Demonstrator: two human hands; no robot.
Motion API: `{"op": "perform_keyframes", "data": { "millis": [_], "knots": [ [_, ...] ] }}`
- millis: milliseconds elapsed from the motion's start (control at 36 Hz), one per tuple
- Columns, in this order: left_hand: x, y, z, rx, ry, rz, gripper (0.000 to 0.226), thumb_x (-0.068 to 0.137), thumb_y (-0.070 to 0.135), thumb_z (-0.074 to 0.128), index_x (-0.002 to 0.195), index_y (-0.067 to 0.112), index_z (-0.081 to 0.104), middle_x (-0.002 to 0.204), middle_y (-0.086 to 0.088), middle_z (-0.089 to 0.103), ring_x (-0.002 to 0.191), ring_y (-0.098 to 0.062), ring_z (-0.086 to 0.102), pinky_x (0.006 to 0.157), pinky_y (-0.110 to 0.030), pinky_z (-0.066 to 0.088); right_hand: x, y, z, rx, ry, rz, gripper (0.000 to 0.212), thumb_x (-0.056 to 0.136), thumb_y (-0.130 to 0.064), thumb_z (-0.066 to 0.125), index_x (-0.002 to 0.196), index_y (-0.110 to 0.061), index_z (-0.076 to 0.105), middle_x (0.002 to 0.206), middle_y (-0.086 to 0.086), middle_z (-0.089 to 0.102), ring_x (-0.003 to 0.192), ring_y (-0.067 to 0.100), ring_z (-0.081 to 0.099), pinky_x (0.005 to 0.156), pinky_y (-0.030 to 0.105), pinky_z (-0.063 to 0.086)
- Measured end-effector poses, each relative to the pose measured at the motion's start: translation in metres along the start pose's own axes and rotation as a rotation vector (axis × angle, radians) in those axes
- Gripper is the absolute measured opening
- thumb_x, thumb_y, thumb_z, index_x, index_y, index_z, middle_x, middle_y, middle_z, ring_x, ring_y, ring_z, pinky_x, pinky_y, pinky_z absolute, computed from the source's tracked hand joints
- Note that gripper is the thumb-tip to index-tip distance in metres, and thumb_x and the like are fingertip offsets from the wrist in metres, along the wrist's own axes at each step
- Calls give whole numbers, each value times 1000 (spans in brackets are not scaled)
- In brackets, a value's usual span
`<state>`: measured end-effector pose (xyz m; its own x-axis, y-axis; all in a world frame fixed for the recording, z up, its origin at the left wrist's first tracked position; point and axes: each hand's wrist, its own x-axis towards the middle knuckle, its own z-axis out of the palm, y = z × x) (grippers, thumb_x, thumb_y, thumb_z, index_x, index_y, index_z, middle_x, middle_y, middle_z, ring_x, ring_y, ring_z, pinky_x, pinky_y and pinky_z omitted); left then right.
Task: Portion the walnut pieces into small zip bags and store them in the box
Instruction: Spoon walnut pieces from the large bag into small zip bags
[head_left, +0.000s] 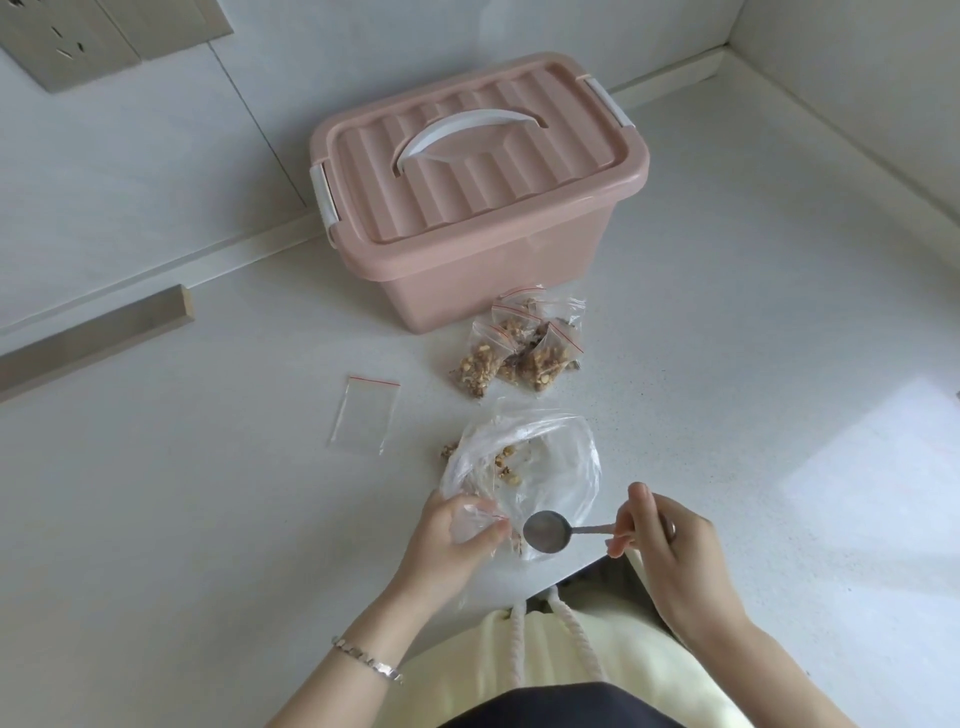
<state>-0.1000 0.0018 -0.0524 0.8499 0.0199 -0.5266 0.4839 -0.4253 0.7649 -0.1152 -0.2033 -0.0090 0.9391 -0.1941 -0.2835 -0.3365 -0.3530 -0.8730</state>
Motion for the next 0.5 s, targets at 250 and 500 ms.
{"op": "perform_keyframes", "data": {
  "millis": [250,500],
  "knots": [
    [-17,41,-24,-70,109,321,21,77,13,71,91,27,65,110,10,51,105,16,45,84,6,25,3,-19,-3,217,50,58,52,83,-46,35,62,-5,58,56,15,63,59,20,64,69,28,50],
    [-2,18,-28,144,2,160,15,77,33,71,89,29,62,105,19,40,96,16,47,71,5,29,5,-17,5,119,37,84,53,84,-51,33,58,-10,56,55,6,66,60,19,65,71,36,52]
  ]
}}
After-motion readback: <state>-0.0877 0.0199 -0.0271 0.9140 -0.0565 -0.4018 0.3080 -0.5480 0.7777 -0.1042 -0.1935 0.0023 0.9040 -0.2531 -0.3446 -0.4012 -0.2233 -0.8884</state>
